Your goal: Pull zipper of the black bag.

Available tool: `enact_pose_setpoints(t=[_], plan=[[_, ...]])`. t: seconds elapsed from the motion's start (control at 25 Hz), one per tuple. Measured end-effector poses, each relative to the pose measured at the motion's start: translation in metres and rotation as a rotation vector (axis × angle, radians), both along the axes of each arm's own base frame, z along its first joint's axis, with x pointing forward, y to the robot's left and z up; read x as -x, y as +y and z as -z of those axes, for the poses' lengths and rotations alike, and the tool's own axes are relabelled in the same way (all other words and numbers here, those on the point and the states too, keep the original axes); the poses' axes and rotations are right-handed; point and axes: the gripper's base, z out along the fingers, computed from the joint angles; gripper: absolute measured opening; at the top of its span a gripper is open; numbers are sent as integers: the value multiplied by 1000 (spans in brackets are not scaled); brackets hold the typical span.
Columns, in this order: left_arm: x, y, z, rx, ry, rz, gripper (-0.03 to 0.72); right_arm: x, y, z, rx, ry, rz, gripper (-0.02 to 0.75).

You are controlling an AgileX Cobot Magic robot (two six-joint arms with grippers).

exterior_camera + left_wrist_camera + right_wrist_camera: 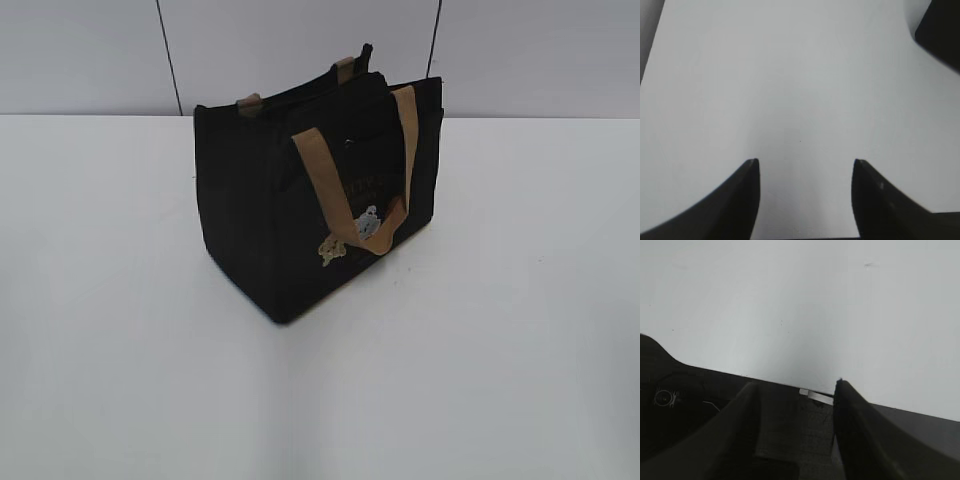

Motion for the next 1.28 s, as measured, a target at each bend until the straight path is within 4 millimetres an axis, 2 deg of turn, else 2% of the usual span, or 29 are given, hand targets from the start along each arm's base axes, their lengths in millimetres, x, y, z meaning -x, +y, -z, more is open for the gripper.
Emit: enact_pose_setpoints(t=[0.08, 0.32, 0.52, 0.64, 0.92, 1.08, 1.28], plan=[[11, 1, 3, 6, -58, 1, 436, 7, 0, 7, -3, -40, 0, 363], [31, 3, -5, 23, -269, 5, 436, 23, 3, 7, -54, -239, -12, 363], [37, 1, -1, 75, -428, 24, 436, 38, 4, 6, -63, -350, -17, 362], [37, -1, 0, 95, -460, 31, 436, 47, 4, 6, -66, -410, -19, 362], [50, 2, -6, 75, -369, 22, 436, 47, 4, 6, -72, -414, -23, 362], [56, 4, 3, 47, -240, 8, 436, 47, 4, 6, -73, -414, -23, 362], [53, 4, 12, 19, -205, 22, 436, 47, 4, 6, -74, -414, -23, 361]])
